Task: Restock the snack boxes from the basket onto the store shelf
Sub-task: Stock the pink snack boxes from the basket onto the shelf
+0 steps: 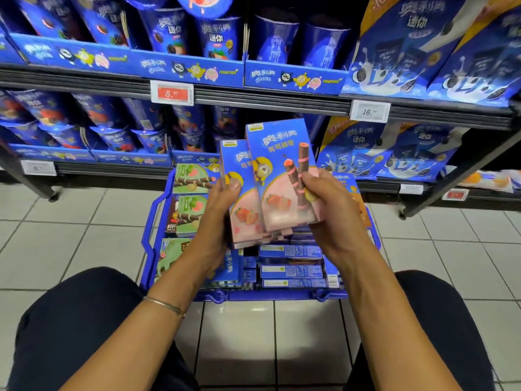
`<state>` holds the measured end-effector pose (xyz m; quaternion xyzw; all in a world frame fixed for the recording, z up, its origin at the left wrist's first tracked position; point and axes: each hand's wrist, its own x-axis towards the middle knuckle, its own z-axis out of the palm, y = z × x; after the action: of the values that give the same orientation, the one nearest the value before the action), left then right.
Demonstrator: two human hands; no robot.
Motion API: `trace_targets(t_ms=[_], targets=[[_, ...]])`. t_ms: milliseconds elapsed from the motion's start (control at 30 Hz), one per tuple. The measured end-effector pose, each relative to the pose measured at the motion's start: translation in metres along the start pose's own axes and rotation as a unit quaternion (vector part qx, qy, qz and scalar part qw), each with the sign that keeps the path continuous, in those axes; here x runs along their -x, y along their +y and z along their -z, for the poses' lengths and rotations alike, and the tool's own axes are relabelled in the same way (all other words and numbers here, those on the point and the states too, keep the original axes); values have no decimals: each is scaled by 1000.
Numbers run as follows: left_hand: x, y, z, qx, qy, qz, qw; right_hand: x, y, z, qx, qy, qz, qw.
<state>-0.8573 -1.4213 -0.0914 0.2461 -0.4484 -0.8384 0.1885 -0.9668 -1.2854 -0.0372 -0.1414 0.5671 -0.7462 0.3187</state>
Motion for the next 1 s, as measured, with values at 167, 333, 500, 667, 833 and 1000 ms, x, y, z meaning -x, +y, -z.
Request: trace_targets(t_ms=[167, 333, 500, 667, 833, 1000], targets=[[1, -8, 7, -31, 5, -19, 999, -4, 16, -12, 72, 7, -39, 997], [18, 26, -8, -18, 44, 16, 999, -7, -15, -34, 93, 7, -88, 992], [53, 111, -46, -8, 95, 50, 994, 11, -101, -73, 89, 10, -122, 988], [104, 230, -105, 8, 126, 30, 992, 39, -223, -128, 90, -14, -139, 986], [159, 368, -153, 17, 148, -20, 989, 68, -362, -210, 109, -44, -89, 989], [197, 517, -176, -22, 176, -120, 977, 93, -495, -307, 122, -98, -5, 988]])
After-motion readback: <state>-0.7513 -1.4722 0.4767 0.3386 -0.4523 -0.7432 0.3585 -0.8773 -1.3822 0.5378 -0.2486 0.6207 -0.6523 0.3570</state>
